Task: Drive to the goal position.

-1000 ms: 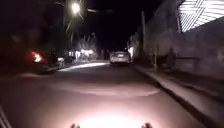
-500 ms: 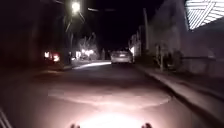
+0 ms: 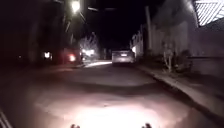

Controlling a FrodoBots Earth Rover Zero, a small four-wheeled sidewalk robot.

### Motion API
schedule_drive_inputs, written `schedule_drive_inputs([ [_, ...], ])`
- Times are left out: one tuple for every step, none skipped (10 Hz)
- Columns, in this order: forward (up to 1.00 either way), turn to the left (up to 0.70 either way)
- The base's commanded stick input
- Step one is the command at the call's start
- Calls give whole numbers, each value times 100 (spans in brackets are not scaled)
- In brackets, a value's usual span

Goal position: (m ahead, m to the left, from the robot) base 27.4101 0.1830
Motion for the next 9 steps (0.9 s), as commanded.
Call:
schedule_drive_inputs([
  [85,0],
  [85,0],
  [85,0],
  [85,0],
  [85,0],
  [85,0],
  [85,0],
  [85,0],
  [85,0],
])
